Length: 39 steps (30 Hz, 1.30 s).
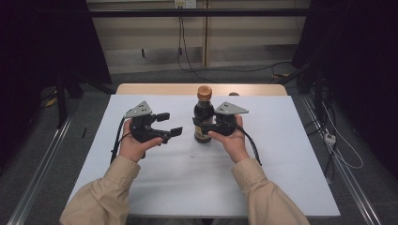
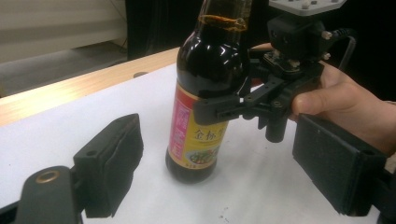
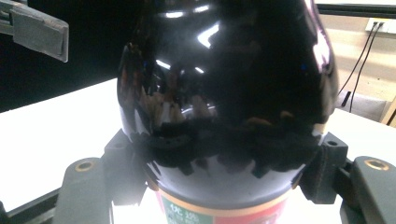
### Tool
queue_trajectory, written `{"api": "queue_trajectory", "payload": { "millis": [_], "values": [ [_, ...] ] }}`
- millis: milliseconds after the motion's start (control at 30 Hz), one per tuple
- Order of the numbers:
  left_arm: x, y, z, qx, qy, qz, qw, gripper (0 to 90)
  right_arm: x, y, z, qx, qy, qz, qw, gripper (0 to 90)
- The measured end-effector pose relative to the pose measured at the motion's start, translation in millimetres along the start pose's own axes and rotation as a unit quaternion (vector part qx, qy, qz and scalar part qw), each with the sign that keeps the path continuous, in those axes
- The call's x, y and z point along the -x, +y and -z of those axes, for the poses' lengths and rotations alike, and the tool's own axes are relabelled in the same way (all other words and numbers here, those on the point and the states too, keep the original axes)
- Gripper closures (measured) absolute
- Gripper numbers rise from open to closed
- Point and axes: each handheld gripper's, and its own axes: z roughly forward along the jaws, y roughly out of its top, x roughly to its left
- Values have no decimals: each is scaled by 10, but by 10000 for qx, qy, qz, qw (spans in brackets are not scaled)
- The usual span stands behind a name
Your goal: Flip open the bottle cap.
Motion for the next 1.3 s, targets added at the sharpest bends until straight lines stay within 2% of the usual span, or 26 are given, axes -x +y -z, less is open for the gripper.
{"api": "queue_trajectory", "payload": {
  "millis": [267, 367, 467, 533, 667, 767, 867, 967, 1067, 1200, 1300],
  "values": [
    [-16, 105, -28, -34, -16, -107, 9999, 255, -2, -3, -1, 6, -9, -10, 10000, 297],
    [-26, 142, -41, -103, 15, -187, 9998, 345, -2, 0, 0, -8, -14, -6, 10000, 297],
    [-31, 169, -63, -177, 77, -240, 9995, 475, -5, -1, 3, -11, -20, -6, 10000, 297],
    [-37, 195, -77, -232, 121, -364, 9990, 565, -6, 0, 2, -20, -26, 2, 10000, 297],
    [-40, 259, -106, -346, 192, -596, 9974, 673, -5, 1, 3, -26, -30, 5, 10000, 297],
    [-44, 306, -124, -328, 130, -550, 9979, 706, -5, 2, 3, -32, -31, 1, 10000, 297],
    [-43, 344, -153, -344, 27, -616, 9975, 708, -6, 3, 4, -36, -34, 6, 10000, 297],
    [-55, 372, -174, -251, -8, -530, 9983, 704, -6, 4, 3, -38, -38, 8, 10000, 297],
    [-84, 411, -191, -117, -84, -343, 9993, 674, -5, 4, 3, -42, -33, 10, 10000, 297],
    [-116, 480, -213, -180, -285, -237, 9992, 774, -5, 5, 1, -45, -37, 6, 10000, 297],
    [-113, 528, -231, -260, -291, -232, 9990, 840, -4, 3, 0, -36, -39, 7, 10000, 297]
  ]
}}
